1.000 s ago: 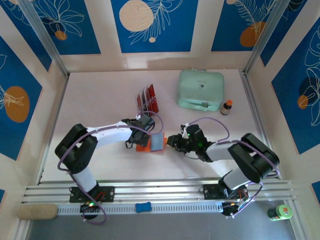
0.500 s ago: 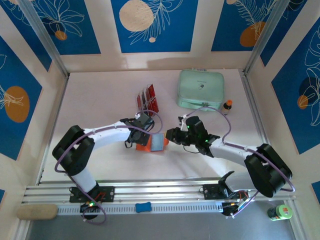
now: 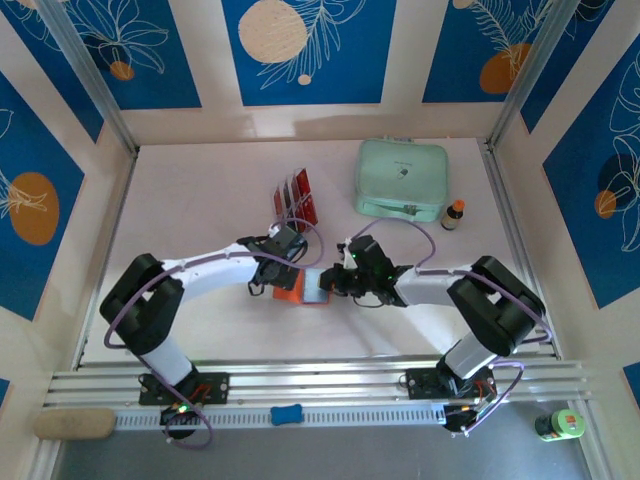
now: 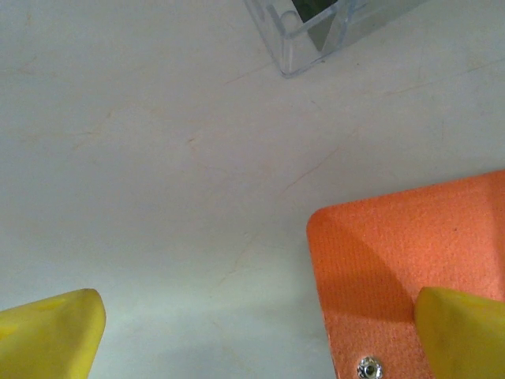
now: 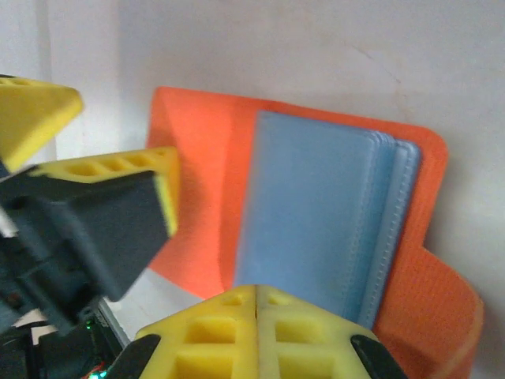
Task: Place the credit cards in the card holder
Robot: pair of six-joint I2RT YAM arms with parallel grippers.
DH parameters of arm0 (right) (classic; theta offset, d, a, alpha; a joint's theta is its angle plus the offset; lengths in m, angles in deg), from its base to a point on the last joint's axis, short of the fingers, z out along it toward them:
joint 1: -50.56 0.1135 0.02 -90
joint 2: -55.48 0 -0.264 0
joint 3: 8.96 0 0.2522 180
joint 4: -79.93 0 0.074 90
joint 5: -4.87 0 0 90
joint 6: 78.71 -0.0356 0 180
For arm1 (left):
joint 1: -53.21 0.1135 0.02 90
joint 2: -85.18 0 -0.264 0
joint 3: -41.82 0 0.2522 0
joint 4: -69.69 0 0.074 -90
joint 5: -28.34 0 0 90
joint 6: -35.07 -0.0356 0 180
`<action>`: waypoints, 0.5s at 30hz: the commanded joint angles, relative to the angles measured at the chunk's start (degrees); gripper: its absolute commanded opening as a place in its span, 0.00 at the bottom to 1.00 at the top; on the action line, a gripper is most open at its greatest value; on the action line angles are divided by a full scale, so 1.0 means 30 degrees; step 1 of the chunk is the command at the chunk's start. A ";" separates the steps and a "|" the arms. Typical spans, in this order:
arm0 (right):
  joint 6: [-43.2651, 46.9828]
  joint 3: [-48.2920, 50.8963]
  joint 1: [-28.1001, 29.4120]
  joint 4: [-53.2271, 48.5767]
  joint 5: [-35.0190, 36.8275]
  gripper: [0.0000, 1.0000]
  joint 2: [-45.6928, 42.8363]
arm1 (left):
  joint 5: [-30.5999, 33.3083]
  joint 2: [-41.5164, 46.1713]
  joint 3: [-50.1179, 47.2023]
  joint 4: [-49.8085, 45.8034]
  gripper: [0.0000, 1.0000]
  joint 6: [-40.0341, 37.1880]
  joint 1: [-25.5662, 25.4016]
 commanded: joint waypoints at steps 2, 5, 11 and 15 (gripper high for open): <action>0.0117 0.0198 -0.0260 0.1129 -0.0270 0.02 0.0664 | -0.0139 0.0767 -0.1066 0.0088 1.00 0.0940 0.0046; 0.0057 0.0559 -0.0430 0.1414 -0.0350 0.01 0.0820 | -0.0282 0.0853 -0.1802 0.0594 1.00 0.1367 0.0057; 0.0149 0.0440 -0.0446 0.1312 -0.0758 0.00 0.0548 | -0.0315 0.0875 -0.1881 0.0685 1.00 0.1446 0.0057; 0.0487 -0.0063 -0.0176 0.0576 -0.0717 0.00 -0.0108 | -0.0114 0.1294 -0.1478 0.0579 1.00 0.1177 0.0051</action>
